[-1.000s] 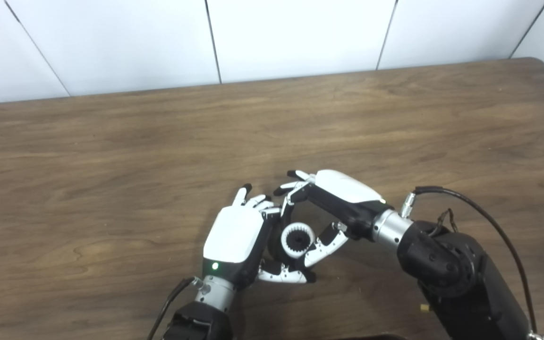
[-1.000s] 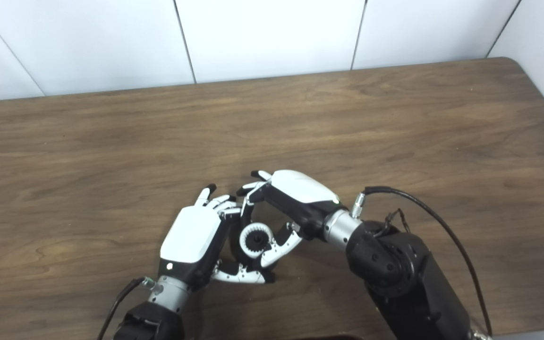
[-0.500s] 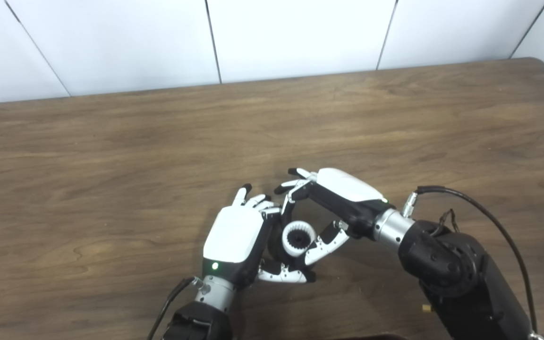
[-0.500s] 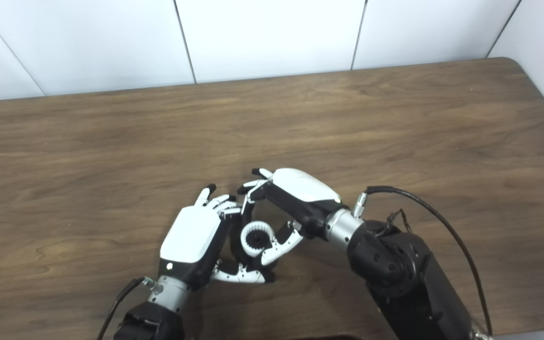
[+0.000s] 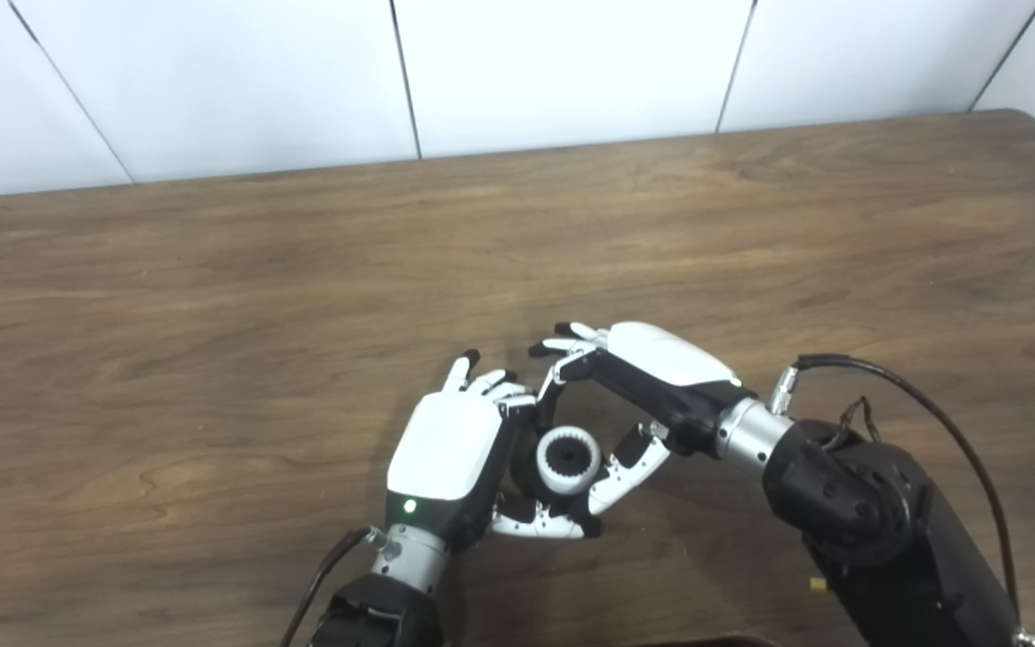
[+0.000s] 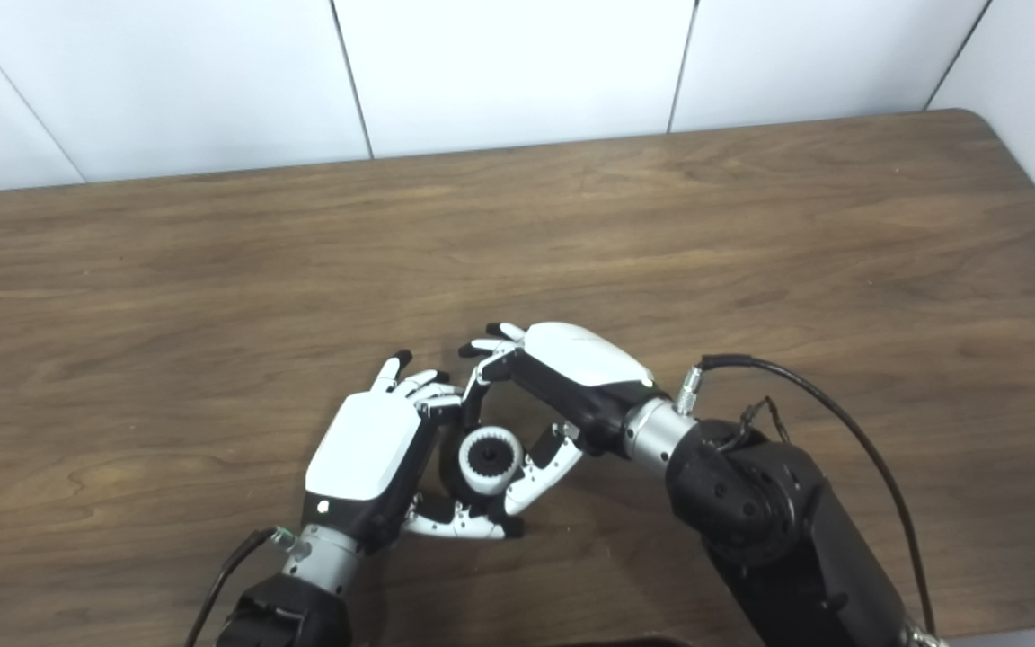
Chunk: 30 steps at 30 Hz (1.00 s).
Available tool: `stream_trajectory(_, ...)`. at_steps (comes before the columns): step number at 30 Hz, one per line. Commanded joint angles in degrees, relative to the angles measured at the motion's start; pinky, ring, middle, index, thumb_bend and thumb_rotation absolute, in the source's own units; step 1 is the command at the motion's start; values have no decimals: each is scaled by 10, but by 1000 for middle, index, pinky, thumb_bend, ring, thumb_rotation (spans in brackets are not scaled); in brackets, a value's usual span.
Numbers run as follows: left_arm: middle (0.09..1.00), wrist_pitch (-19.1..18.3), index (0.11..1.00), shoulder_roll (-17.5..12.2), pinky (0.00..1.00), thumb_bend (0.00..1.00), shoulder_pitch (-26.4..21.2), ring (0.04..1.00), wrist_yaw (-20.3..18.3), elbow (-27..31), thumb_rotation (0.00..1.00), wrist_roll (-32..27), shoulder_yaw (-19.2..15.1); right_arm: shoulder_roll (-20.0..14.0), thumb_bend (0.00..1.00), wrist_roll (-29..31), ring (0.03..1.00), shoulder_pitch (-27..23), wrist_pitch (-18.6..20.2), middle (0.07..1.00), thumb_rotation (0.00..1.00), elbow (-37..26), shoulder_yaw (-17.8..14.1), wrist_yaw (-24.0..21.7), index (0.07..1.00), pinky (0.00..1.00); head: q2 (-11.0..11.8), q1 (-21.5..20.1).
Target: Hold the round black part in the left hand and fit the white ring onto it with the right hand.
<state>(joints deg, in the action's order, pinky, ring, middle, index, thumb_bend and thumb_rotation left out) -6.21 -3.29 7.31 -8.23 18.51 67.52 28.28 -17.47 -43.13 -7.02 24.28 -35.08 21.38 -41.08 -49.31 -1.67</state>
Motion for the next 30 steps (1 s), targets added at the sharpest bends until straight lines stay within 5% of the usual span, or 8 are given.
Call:
stream_trajectory(1, 736, 2, 484, 3, 1000, 524, -6, 858, 6, 3, 57, 4, 1, -3, 1000, -2, 1000, -14, -8, 932, 218, -6, -5, 7, 650, 1000, 0, 0)
stream_trajectory(12, 738, 2, 484, 2, 1000, 524, -8, 859, 5, 2, 57, 5, 1, -3, 1000, 3, 1000, -16, -8, 939, 198, -8, -18, 13, 615, 1000, -1, -3)
stream_trajectory(30, 735, 7, 483, -4, 1000, 524, -8, 852, 12, -2, 58, -2, -3, -9, 1000, 7, 1000, -15, 0, 984, 195, -22, -66, 18, 694, 1000, 1, -10)
